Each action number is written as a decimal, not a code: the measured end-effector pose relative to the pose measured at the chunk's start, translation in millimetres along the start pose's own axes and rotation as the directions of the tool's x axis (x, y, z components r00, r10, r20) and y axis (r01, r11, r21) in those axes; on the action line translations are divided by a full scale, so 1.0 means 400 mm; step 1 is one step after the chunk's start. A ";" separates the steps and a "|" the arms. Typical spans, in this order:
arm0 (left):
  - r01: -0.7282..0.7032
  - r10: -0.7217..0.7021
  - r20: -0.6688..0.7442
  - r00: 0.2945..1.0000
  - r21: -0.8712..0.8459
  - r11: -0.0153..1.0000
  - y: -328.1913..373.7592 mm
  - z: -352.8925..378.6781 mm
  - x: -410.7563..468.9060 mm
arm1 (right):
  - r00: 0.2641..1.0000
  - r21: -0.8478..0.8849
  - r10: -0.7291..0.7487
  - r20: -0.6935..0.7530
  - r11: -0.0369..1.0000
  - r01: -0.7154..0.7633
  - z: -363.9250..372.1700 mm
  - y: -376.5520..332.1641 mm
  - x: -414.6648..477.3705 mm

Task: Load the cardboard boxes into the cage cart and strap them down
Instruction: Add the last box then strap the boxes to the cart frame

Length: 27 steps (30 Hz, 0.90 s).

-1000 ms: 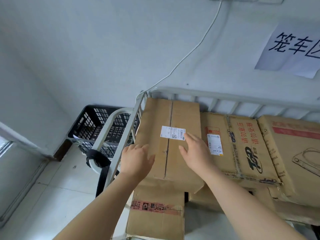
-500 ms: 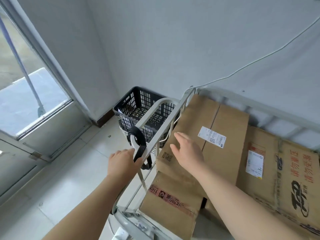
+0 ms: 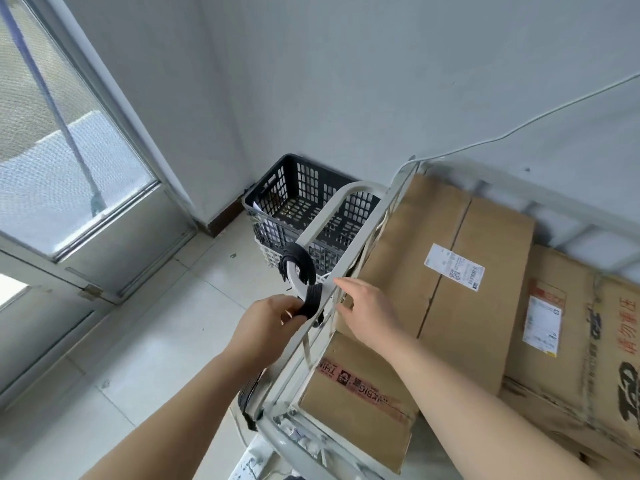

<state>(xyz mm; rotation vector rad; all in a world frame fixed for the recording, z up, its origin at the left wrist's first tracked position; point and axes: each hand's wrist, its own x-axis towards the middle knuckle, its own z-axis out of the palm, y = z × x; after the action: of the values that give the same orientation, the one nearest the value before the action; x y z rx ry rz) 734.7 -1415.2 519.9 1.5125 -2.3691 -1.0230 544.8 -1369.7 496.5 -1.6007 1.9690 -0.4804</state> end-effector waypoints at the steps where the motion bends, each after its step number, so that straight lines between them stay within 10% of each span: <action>1: -0.048 0.048 -0.002 0.999 -0.045 0.998 0.014 -0.024 -0.012 | 1.000 0.020 -0.001 -0.001 1.000 0.001 -0.002 -0.010 0.001; 7: -0.198 0.207 0.026 0.978 -0.198 0.960 0.062 -0.124 -0.067 | 0.996 0.149 -0.032 -0.086 0.988 0.045 -0.010 -0.067 0.023; 27: -0.264 0.245 0.170 0.954 0.098 0.960 0.097 -0.051 0.020 | 0.892 0.621 0.217 -0.396 0.779 0.086 -0.316 0.010 -0.259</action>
<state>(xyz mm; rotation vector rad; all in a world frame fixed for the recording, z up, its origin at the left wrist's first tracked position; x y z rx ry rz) 711.5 -1421.4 557.5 1.1537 -2.6905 -0.9862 478.0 -1276.7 613.0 -1.0326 1.8583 -1.4229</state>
